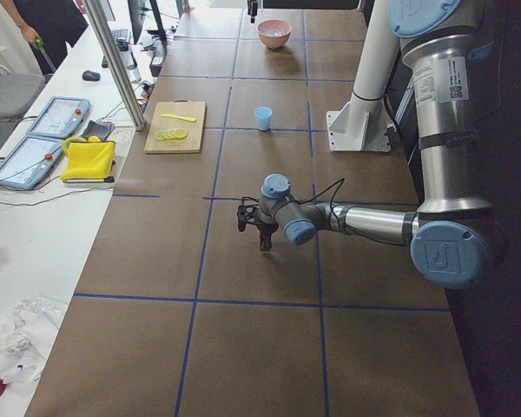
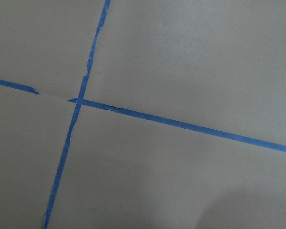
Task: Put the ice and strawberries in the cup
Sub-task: 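Lower the left gripper onto the red strawberry and close on it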
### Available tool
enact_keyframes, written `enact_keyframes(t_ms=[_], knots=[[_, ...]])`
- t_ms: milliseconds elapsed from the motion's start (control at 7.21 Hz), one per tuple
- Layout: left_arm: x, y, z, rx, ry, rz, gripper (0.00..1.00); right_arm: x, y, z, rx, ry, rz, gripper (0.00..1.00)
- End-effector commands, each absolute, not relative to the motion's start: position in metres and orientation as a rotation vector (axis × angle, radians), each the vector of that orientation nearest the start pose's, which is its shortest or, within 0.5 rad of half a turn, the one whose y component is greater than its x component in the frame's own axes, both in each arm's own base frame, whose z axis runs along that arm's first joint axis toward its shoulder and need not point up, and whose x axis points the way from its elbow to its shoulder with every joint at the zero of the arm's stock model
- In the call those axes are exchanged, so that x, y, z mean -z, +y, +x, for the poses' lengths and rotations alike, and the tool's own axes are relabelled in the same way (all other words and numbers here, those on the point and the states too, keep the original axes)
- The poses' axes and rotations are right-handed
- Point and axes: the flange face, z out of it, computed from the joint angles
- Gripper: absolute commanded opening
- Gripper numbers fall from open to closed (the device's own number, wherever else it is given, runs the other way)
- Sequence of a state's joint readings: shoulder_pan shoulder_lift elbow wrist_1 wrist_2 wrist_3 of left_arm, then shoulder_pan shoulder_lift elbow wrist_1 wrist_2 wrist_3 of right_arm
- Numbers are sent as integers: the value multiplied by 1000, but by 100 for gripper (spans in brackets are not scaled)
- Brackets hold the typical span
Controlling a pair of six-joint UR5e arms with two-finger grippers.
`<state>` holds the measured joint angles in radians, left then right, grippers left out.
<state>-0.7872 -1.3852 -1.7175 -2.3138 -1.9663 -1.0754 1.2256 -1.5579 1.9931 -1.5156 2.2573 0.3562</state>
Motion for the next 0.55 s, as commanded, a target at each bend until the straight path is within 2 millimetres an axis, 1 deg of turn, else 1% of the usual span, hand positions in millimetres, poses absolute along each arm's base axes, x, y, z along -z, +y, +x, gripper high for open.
enact_keyframes(t_ms=[0,139,277,416], knots=[[-599,-385,249,135,789,116,4,-441,-480,-98,159,-795,215,99],[-586,-385,248,129,809,114,0,-440,-481,-98,159,-796,216,99],[-561,-379,246,101,869,61,0,-440,-480,-98,160,-797,216,99],[-526,-390,229,133,887,28,0,-443,-479,-91,146,-806,209,99]])
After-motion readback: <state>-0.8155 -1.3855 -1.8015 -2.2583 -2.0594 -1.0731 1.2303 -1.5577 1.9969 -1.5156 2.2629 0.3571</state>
